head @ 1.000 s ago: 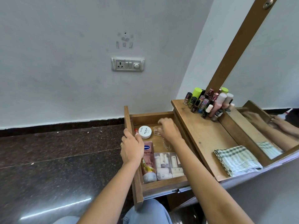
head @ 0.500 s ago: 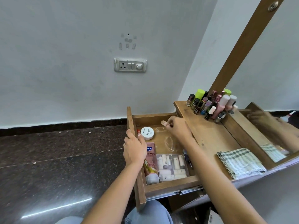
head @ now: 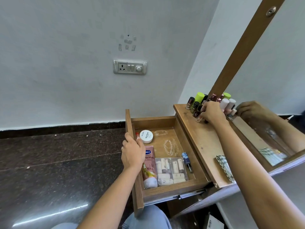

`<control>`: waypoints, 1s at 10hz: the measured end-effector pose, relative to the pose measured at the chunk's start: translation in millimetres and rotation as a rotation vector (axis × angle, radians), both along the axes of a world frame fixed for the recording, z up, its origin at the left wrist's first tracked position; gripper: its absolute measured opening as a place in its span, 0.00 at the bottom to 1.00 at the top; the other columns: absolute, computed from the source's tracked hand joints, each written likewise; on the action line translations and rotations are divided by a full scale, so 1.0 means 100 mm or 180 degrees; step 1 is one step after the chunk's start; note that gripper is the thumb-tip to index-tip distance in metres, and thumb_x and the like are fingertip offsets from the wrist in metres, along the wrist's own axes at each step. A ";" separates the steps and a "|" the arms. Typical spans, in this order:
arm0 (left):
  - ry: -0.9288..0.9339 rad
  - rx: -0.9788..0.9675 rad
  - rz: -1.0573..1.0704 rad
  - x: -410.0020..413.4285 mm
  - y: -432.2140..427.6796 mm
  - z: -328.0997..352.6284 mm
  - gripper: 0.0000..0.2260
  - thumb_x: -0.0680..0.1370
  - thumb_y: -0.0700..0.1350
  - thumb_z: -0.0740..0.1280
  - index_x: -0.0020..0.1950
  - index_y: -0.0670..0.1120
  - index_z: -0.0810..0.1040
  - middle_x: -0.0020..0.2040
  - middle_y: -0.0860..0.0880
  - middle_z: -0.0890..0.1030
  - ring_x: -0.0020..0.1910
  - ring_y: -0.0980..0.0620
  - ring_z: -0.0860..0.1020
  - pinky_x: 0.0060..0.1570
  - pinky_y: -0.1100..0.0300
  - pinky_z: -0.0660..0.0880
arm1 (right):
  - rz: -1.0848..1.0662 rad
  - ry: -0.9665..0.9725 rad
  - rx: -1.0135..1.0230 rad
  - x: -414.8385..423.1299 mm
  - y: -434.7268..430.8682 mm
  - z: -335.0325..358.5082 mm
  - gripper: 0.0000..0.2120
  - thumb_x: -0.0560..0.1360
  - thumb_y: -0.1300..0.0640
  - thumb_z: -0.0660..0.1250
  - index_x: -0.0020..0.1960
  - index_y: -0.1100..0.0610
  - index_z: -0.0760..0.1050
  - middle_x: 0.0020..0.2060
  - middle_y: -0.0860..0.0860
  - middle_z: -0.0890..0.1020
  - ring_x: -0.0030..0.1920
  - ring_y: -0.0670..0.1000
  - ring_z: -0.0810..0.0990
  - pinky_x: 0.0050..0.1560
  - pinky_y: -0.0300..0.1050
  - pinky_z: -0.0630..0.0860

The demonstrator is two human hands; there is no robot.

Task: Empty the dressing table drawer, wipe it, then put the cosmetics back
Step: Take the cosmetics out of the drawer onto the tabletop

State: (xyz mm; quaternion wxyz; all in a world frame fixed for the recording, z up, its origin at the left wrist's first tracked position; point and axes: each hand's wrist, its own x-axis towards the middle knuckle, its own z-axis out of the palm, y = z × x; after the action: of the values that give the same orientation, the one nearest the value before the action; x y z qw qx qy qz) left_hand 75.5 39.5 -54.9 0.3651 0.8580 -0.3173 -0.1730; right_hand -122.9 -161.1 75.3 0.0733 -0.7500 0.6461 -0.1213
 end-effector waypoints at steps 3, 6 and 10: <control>-0.0024 0.0055 -0.0003 -0.01 0.00 0.02 0.24 0.82 0.52 0.55 0.75 0.43 0.56 0.65 0.39 0.72 0.58 0.41 0.76 0.45 0.52 0.74 | -0.0132 0.0053 -0.0318 0.01 -0.18 -0.09 0.05 0.69 0.70 0.68 0.43 0.64 0.79 0.43 0.60 0.81 0.44 0.60 0.80 0.43 0.52 0.80; -0.0047 0.0077 0.0017 -0.01 0.00 0.01 0.24 0.82 0.53 0.55 0.75 0.43 0.56 0.66 0.40 0.72 0.58 0.42 0.76 0.43 0.54 0.73 | -0.0165 0.0189 -0.0212 0.02 -0.19 -0.05 0.05 0.67 0.69 0.72 0.42 0.64 0.79 0.41 0.59 0.80 0.45 0.59 0.79 0.34 0.45 0.71; -0.0028 -0.0034 0.0016 -0.01 0.02 0.02 0.23 0.82 0.52 0.55 0.74 0.43 0.58 0.63 0.39 0.73 0.56 0.41 0.77 0.43 0.52 0.73 | 0.1276 -0.0154 0.0093 0.96 0.65 -0.43 0.14 0.73 0.64 0.64 0.56 0.57 0.80 0.54 0.55 0.82 0.54 0.54 0.80 0.55 0.45 0.76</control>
State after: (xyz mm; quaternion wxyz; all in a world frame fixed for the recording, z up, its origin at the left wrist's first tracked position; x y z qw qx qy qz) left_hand 74.5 41.2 -52.7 0.3687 0.8576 -0.3176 -0.1666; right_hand -27.1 -95.9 32.7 0.1224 -0.8593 0.4836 -0.1128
